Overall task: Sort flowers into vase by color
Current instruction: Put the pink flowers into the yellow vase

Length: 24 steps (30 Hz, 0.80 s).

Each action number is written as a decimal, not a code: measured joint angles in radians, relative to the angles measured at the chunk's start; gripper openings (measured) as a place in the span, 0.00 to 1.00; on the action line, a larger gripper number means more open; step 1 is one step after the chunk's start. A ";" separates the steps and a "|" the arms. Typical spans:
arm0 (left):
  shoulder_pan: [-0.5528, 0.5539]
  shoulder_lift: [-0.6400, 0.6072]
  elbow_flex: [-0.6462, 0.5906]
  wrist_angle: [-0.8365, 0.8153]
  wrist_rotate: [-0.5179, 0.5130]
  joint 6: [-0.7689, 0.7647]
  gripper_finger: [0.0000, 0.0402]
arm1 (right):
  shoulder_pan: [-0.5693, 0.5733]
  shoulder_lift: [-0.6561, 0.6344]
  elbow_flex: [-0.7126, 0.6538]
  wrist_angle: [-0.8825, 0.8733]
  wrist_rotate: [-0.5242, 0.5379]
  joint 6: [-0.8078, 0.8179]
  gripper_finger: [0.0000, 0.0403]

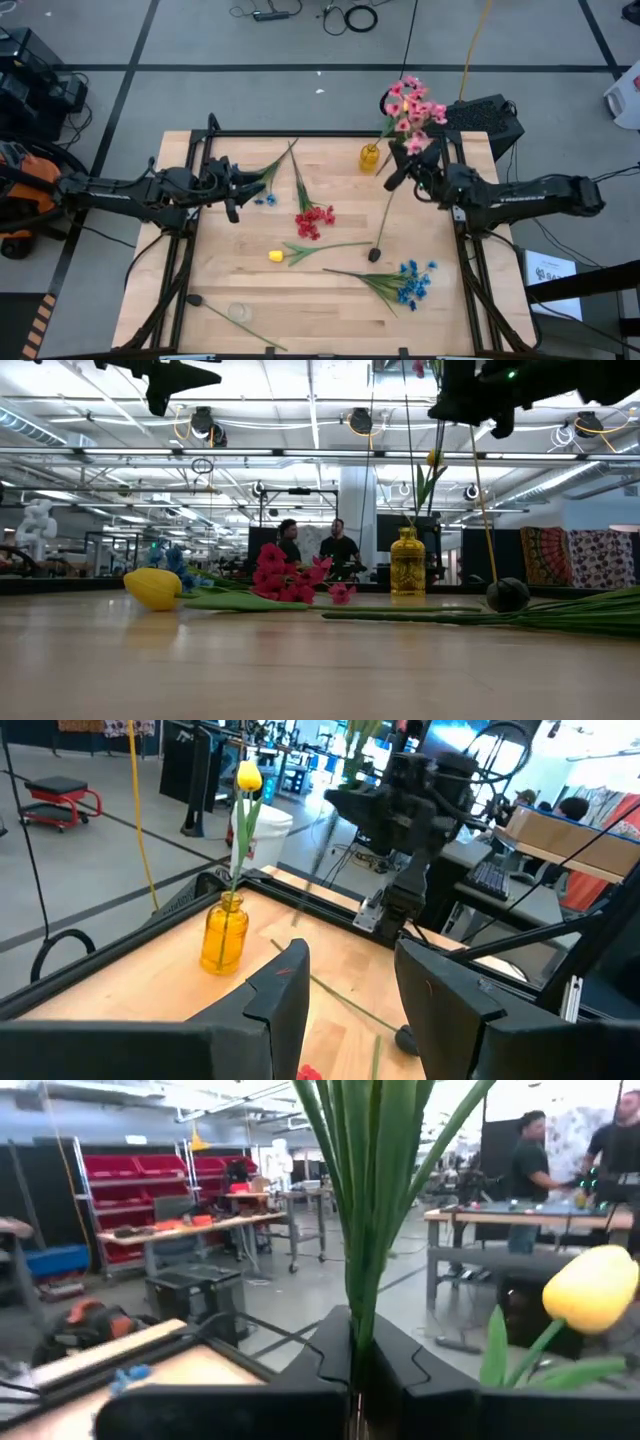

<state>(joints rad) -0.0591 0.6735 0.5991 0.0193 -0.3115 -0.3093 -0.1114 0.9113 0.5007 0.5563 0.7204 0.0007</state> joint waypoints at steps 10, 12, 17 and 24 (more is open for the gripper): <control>0.000 0.000 0.000 0.000 -0.045 0.000 0.39 | -0.207 0.101 0.000 0.205 -0.197 -0.056 0.00; 0.000 0.000 0.000 -0.001 -0.045 0.000 0.39 | -0.229 0.106 0.000 0.214 -0.199 -0.055 0.00; 0.000 0.000 0.000 -0.001 -0.050 0.001 0.39 | -0.275 0.106 0.000 0.237 -0.249 -0.065 0.00; 0.000 0.000 0.000 -0.002 -0.083 0.001 0.39 | -0.329 0.147 0.001 0.242 -0.283 -0.059 0.00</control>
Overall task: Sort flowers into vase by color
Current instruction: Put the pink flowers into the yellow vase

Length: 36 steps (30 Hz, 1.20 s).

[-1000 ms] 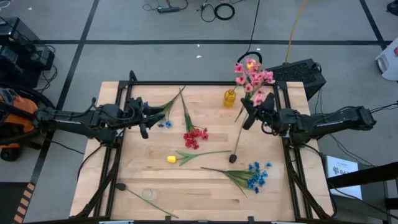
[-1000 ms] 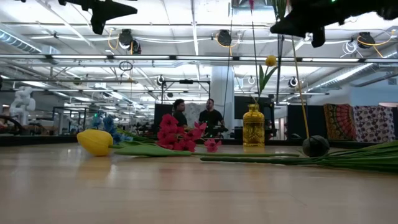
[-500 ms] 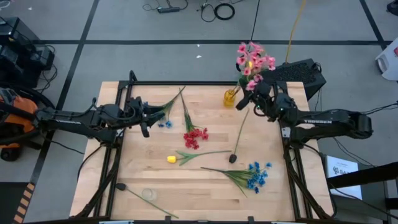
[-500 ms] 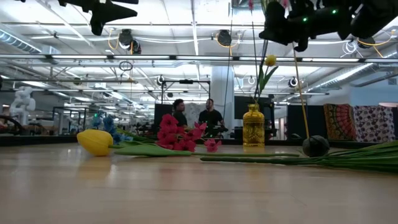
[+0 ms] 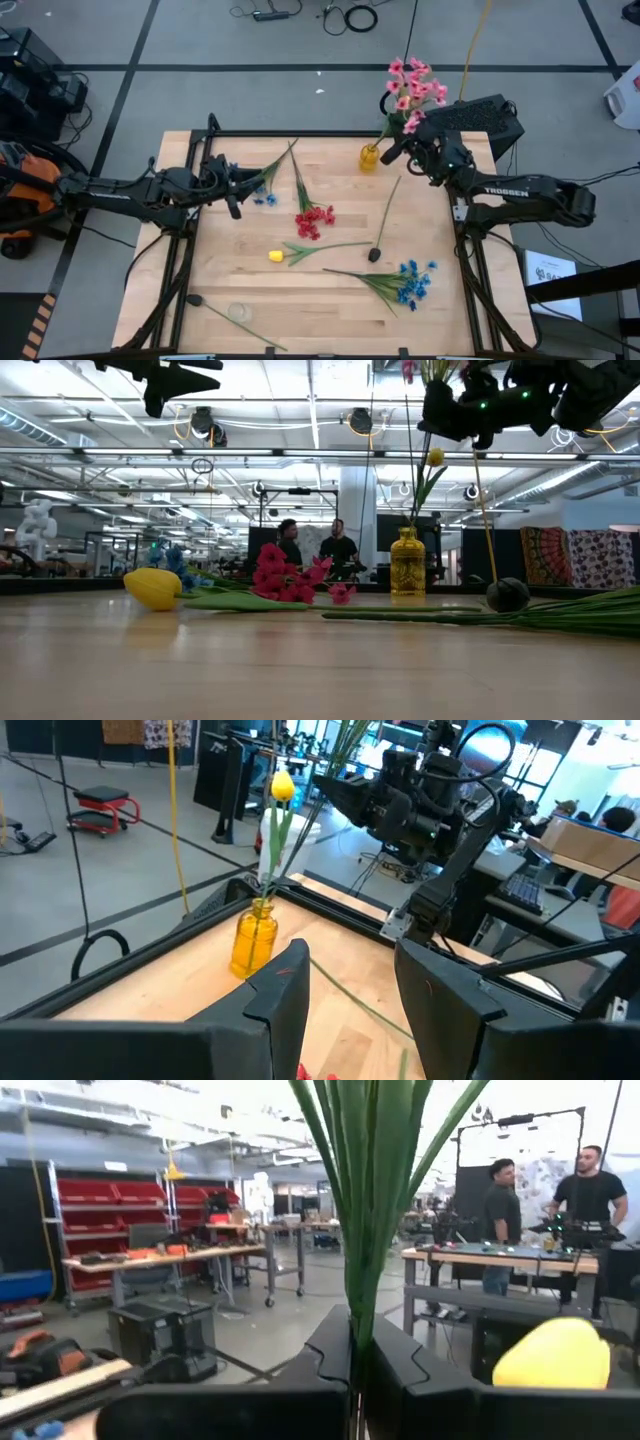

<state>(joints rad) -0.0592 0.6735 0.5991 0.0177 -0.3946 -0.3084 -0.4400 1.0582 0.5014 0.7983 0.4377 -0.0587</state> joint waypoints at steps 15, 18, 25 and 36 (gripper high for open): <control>0.000 0.000 0.000 -0.001 0.000 0.000 0.39 | -0.039 0.229 0.000 0.022 -0.052 0.059 0.00; 0.000 0.000 0.000 -0.001 0.000 0.000 0.39 | -0.039 0.269 0.000 0.021 -0.050 0.082 0.00; 0.000 0.000 0.000 -0.001 0.000 0.000 0.39 | -0.039 0.339 0.000 0.033 -0.047 0.169 0.04; 0.000 0.000 0.000 -0.001 -0.004 0.000 0.39 | -0.039 0.350 0.000 0.026 -0.040 0.179 0.18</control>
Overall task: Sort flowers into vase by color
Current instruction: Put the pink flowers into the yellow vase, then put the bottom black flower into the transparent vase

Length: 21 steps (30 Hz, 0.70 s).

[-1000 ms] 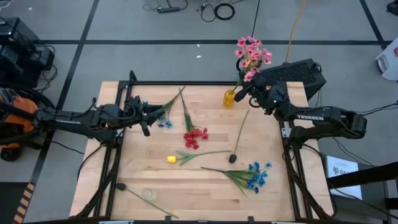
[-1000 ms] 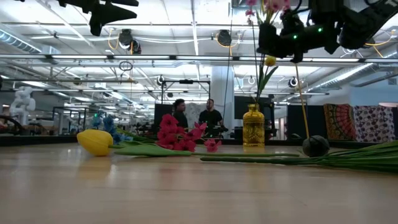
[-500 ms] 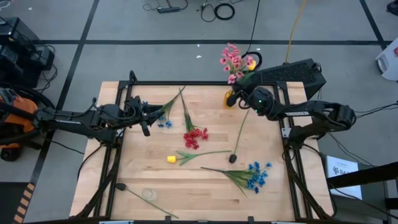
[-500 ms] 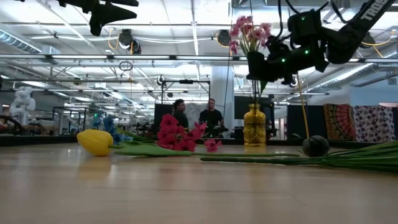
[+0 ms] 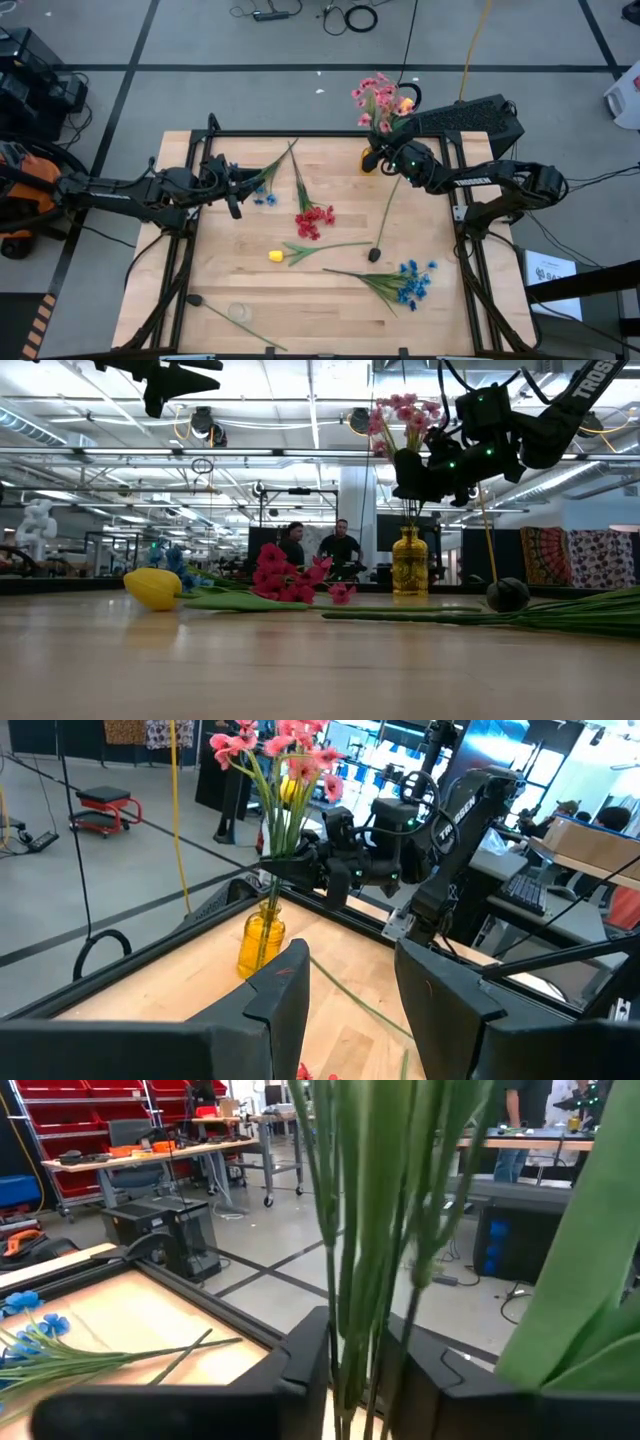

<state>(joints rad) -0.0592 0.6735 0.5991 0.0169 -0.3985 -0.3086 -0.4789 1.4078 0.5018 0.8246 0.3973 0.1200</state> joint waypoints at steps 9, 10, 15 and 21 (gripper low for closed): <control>0.000 0.000 0.000 0.000 0.000 -0.001 0.39 | 0.001 -0.053 0.000 -0.030 -0.003 0.023 0.33; 0.000 0.000 0.000 0.000 0.000 -0.001 0.39 | 0.004 -0.072 0.000 -0.051 -0.003 0.026 0.34; 0.000 0.000 0.000 0.000 0.000 -0.001 0.39 | 0.024 -0.188 0.000 -0.210 -0.007 0.037 0.34; 0.000 0.000 0.000 -0.003 0.000 0.001 0.39 | 0.059 -0.304 0.000 -0.391 -0.008 0.088 0.34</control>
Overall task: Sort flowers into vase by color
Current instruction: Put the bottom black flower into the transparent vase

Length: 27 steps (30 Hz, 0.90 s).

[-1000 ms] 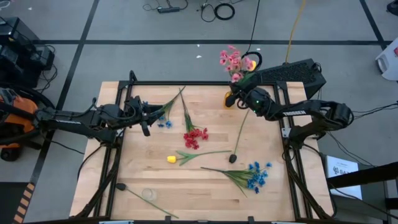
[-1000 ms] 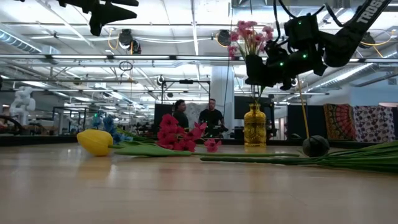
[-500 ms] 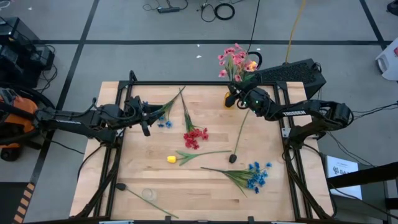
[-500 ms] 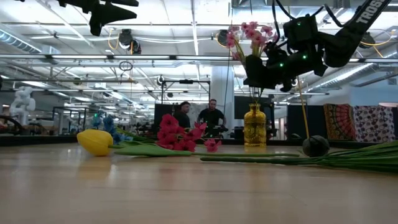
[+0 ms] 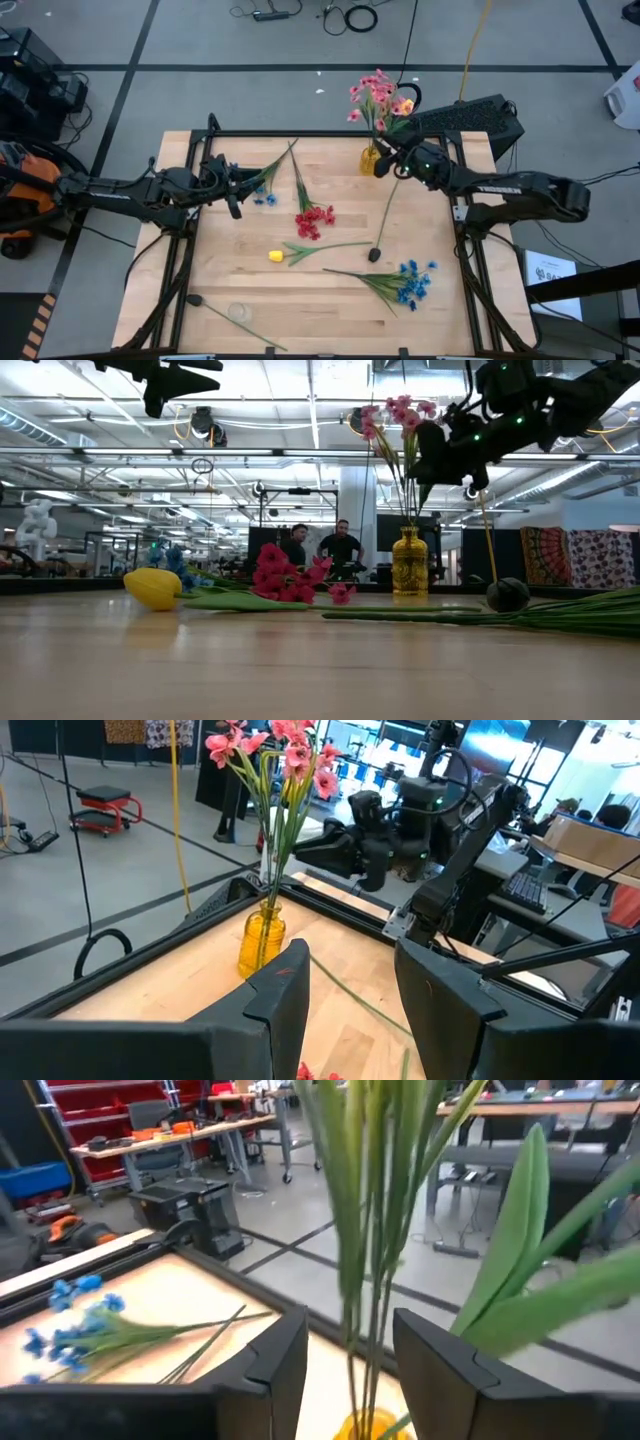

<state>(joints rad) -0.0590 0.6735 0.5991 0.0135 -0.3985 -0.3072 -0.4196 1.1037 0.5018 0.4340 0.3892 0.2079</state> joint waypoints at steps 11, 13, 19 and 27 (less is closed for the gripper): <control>0.000 0.000 0.000 -0.005 -0.005 -0.054 0.39 | 0.129 -0.122 0.000 -0.382 -0.192 0.274 0.33; 0.000 0.000 0.000 -0.006 -0.005 -0.054 0.39 | 0.160 -0.116 0.000 -0.436 -0.226 0.350 0.31; 0.000 0.000 0.000 -0.006 -0.005 -0.081 0.39 | 0.281 -0.077 0.000 -0.455 -0.225 0.514 0.15; 0.000 0.000 0.000 -0.091 -0.004 -0.190 0.39 | 0.465 -0.020 0.000 -0.430 -0.096 0.662 0.02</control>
<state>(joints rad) -0.0593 0.6735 0.5991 -0.0771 -0.4026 -0.4972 0.0454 1.0837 0.5018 0.0037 0.2932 0.8704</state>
